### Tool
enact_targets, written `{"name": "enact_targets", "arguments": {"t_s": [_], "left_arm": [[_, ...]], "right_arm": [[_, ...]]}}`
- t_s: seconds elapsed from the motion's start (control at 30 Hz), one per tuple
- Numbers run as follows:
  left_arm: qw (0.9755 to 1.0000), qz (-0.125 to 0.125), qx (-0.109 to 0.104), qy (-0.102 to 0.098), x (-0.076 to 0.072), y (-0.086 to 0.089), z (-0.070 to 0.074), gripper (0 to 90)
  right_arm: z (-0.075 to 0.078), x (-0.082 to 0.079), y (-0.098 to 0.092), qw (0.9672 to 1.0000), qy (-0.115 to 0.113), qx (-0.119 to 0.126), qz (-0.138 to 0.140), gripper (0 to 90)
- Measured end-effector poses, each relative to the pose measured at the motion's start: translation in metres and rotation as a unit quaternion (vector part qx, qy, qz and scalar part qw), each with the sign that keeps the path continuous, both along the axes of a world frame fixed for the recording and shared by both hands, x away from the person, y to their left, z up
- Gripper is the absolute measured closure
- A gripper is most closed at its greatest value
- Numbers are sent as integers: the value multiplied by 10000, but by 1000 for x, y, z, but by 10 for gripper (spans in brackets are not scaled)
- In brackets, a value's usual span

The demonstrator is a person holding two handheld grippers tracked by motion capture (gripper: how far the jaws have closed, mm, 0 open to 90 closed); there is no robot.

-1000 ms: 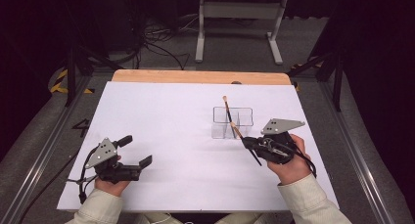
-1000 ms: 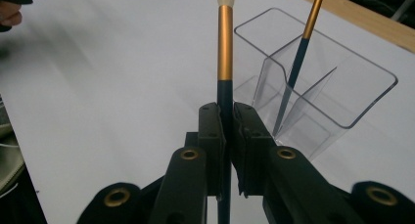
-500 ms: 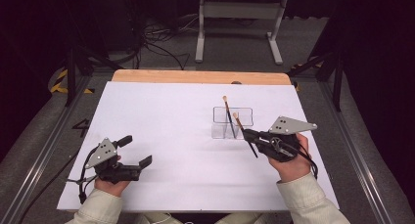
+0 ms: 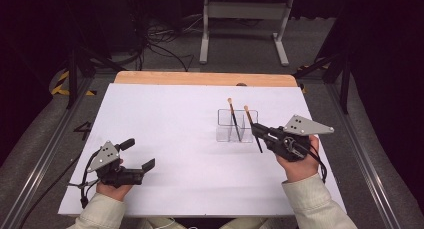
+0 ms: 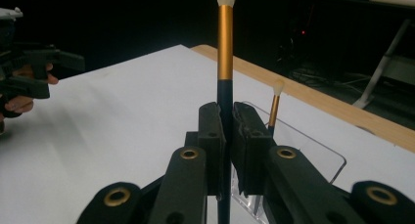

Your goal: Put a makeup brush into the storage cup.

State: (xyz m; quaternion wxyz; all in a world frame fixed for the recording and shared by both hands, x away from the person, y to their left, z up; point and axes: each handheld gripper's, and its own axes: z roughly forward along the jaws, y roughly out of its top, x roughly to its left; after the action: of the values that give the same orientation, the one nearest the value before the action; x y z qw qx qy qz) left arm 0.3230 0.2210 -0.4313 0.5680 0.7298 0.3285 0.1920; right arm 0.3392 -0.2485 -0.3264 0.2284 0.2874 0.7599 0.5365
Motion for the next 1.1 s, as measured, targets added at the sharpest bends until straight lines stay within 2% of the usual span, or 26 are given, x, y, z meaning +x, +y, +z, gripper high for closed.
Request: {"name": "enact_targets", "arguments": {"t_s": [0.17, 0.27, 0.57, 0.63, 0.83, 1.1], "left_arm": [[10000, -6, -1, 1, 0, 0, 0, 3], [10000, -7, -2, 1, 0, 0, 0, 4], [10000, -1, 5, 5, -1, 1, 0, 4], [10000, 0, 6, 9, -1, 1, 0, 3], [10000, 19, 12, 21, -2, 2, 0, 3], [10000, 41, -2, 9, -4, 4, -1, 3]], "right_arm": [[1, 3, -3, 9996, -119, 257, 0, 834], [3, 4, -4, 9988, -362, 319, -19, 834], [3, 10, -6, 9966, -558, 604, -41, 833], [3, 13, -6, 9955, -662, 680, -1, 833], [3, 18, -4, 9941, -785, 746, 54, 833], [3, 28, -2, 9920, -843, 938, 85, 833]]}}
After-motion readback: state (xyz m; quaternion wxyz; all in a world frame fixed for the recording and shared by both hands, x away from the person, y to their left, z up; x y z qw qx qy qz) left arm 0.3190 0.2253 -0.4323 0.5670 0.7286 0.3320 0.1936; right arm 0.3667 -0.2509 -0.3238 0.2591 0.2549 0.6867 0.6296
